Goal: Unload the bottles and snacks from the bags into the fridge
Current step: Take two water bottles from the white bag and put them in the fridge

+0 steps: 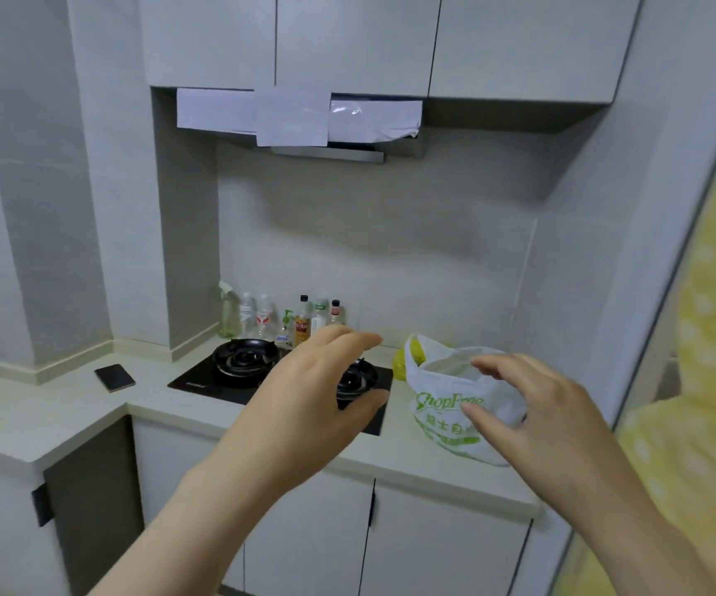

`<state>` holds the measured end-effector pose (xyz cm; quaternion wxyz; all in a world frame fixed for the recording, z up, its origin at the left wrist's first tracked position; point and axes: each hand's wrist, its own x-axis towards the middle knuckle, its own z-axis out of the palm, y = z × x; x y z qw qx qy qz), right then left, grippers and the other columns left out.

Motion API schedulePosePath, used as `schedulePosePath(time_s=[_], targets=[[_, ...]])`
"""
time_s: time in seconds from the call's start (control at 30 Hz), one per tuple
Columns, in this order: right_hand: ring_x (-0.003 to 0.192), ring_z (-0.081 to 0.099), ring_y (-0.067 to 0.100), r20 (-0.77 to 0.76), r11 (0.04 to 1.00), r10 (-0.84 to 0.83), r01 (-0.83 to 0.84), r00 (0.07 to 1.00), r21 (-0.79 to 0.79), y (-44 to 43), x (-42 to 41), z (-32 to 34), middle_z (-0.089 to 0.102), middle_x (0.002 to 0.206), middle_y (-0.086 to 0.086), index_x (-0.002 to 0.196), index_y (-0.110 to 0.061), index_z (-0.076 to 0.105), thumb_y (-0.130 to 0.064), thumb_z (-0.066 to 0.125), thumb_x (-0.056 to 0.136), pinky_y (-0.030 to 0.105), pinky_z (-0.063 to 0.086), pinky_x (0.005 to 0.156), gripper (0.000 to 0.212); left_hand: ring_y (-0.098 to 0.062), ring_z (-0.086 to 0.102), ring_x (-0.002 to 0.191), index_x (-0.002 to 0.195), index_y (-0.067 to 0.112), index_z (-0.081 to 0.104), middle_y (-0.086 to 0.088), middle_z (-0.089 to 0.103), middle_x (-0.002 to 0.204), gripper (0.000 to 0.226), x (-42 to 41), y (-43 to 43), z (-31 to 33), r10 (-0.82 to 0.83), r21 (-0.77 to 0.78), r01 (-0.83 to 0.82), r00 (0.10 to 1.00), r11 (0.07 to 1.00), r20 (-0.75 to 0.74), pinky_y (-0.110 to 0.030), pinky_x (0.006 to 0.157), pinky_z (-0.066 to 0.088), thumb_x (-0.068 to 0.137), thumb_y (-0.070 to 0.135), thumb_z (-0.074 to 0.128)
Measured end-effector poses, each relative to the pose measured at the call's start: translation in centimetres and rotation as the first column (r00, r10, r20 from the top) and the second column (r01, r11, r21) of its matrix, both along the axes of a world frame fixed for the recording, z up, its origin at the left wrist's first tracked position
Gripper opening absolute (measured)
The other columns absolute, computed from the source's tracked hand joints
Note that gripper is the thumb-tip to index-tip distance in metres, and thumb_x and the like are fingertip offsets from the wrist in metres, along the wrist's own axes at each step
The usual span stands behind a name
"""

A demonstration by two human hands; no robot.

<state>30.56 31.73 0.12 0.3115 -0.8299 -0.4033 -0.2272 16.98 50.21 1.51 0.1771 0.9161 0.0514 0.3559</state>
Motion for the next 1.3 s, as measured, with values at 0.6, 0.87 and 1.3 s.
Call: schedulePosePath(time_s=[0.6,0.87,1.3], targets=[[0.101,0.059,0.008,-0.073,0.992,-0.122,0.118,0.99,-0.053,1.0,16.3,-2.6,0.061,0.108,-0.014,0.112,-0.025,0.064,-0.028,0.075,0.078,0.025,0.046,0.086,0.036,0.005,0.047,0.113,0.131,0.033,0.049,0.024,0.048,0.123,0.046,18.6,2.1,-1.6,-0.137,-0.034,0.136,0.99,0.99,-0.034,-0.017,0.097,0.04,0.087,0.036,0.061],[0.104,0.058,0.007,-0.092,0.977,-0.206,0.198,0.974,-0.084,6.5,23.9,-2.9,0.06,0.111,-0.015,0.116,-0.028,0.062,-0.03,0.072,0.08,0.026,0.046,0.088,0.037,0.005,0.047,0.111,0.131,0.032,0.049,0.022,0.049,0.122,0.045,27.6,8.7,-2.2,-0.209,-0.034,0.207,0.977,0.978,-0.049,-0.011,0.092,0.036,0.087,0.036,0.061],[0.103,0.06,0.009,-0.152,0.943,-0.322,0.303,0.934,-0.138,11.0,33.8,-5.4,0.062,0.111,-0.013,0.114,-0.024,0.064,-0.028,0.073,0.079,0.029,0.047,0.09,0.037,0.005,0.047,0.111,0.129,0.03,0.051,0.02,0.05,0.121,0.043,40.4,14.6,-5.2,-0.356,-0.065,0.35,0.928,0.934,-0.114,-0.014,0.095,0.037,0.087,0.035,0.061]])
